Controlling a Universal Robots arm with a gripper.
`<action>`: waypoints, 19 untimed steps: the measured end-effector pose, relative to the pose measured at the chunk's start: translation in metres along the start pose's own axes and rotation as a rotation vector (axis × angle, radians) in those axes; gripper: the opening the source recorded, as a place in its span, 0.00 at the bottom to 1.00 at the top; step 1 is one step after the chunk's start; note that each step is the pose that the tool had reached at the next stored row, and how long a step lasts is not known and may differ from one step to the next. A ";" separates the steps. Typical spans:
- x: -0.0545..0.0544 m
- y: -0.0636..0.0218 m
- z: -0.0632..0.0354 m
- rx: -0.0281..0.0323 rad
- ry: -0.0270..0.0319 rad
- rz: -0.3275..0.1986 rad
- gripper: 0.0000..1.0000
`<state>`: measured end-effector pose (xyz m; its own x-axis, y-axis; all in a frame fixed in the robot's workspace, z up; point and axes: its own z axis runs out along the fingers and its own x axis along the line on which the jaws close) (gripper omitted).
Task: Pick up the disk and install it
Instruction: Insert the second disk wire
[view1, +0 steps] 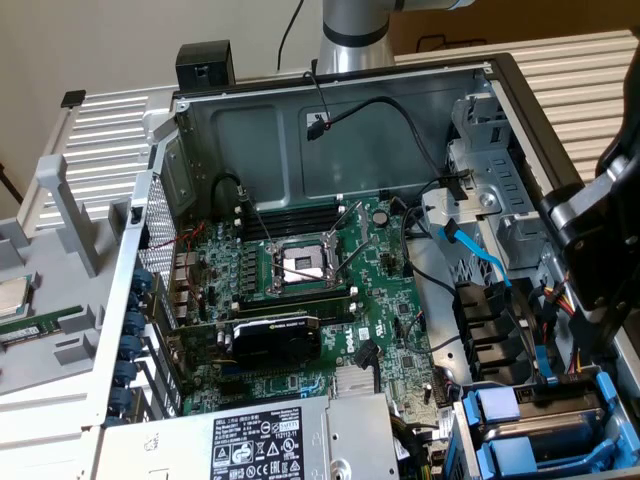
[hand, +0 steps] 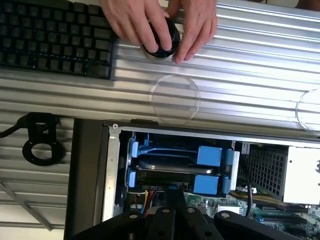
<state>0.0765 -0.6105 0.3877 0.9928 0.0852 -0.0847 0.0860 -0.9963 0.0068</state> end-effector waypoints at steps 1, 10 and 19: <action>0.000 0.0000 0.0000 -0.0029 -0.0002 0.000 0.11; 0.000 -0.0001 0.0000 -0.0830 -0.0073 0.007 0.11; 0.000 -0.0001 0.0000 -0.0846 -0.0073 0.007 0.11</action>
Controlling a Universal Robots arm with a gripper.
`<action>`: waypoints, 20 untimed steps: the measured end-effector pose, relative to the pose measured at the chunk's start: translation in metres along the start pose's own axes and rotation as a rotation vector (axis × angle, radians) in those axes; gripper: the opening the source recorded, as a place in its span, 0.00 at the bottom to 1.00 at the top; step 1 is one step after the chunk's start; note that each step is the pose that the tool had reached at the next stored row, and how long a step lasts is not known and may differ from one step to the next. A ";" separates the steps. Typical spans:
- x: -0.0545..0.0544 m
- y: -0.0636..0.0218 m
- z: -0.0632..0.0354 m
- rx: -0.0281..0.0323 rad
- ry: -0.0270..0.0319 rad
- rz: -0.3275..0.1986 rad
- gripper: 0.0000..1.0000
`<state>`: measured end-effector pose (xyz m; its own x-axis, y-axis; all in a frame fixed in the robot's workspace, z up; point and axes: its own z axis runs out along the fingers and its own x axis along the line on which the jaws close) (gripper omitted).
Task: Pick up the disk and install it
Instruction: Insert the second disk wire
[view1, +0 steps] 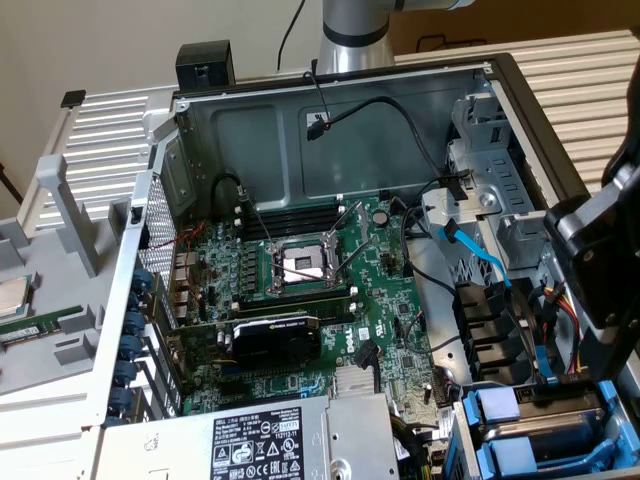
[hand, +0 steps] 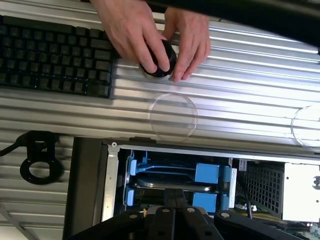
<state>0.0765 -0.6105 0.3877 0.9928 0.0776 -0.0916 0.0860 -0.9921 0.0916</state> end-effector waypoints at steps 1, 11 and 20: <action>0.000 0.0000 0.0000 0.0000 0.0000 0.000 0.11; 0.000 0.0011 0.0001 0.0896 0.0078 -0.007 0.11; 0.000 0.0012 0.0019 0.1161 0.0100 -0.010 0.11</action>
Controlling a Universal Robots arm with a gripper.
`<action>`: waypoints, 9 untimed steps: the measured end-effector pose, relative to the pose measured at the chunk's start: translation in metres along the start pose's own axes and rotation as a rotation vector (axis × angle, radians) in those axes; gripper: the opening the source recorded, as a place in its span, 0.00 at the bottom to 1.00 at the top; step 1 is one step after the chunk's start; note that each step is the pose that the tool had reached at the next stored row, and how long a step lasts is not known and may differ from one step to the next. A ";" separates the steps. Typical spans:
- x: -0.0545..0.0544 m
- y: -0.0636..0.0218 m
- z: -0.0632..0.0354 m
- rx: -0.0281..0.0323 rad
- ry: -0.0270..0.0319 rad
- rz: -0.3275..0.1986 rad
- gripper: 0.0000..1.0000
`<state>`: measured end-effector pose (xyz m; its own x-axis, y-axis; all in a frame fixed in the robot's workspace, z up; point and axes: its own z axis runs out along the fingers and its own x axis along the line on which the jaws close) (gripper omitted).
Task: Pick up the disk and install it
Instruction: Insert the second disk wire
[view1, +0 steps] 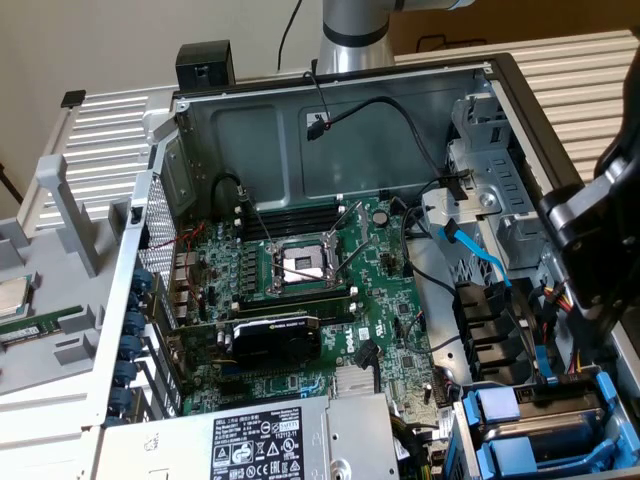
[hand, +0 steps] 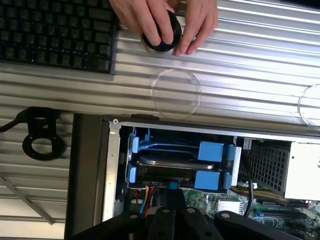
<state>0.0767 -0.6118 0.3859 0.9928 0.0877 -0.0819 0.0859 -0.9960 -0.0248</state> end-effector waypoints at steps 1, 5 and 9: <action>0.000 0.0000 0.0001 0.0024 0.0002 0.000 0.11; -0.001 -0.0002 0.0007 0.0079 0.0007 -0.001 0.11; -0.002 -0.0012 0.0013 0.0086 0.0008 -0.001 0.11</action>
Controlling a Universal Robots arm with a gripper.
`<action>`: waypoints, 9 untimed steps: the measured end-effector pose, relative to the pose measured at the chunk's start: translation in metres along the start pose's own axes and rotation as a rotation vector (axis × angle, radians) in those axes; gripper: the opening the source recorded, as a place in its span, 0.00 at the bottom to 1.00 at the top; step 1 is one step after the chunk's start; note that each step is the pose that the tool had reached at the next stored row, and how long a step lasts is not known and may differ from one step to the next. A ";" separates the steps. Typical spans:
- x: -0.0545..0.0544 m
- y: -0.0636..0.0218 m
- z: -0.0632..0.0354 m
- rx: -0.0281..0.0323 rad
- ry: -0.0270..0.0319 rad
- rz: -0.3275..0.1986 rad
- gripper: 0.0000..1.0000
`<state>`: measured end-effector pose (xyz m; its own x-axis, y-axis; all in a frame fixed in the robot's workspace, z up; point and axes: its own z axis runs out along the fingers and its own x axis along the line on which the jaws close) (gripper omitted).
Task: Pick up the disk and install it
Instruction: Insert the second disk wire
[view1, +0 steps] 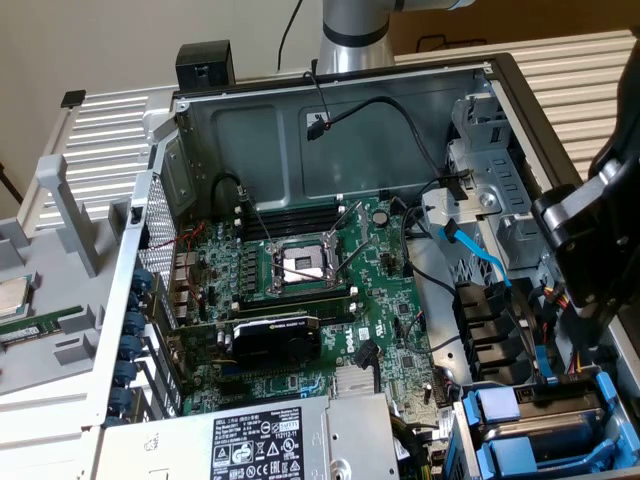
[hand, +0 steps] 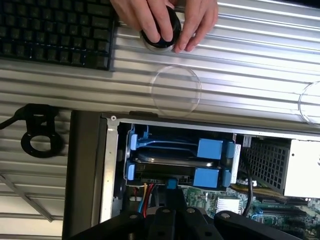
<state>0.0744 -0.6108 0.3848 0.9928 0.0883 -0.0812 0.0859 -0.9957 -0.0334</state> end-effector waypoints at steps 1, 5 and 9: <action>0.000 -0.0004 0.0001 0.0000 0.0000 0.000 0.11; 0.000 -0.0028 0.0005 0.0000 0.0000 0.000 0.11; 0.000 -0.0054 0.0007 0.0010 0.0001 0.000 0.11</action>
<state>0.0742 -0.6054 0.3842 0.9928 0.0884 -0.0810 0.0859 -0.9957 -0.0344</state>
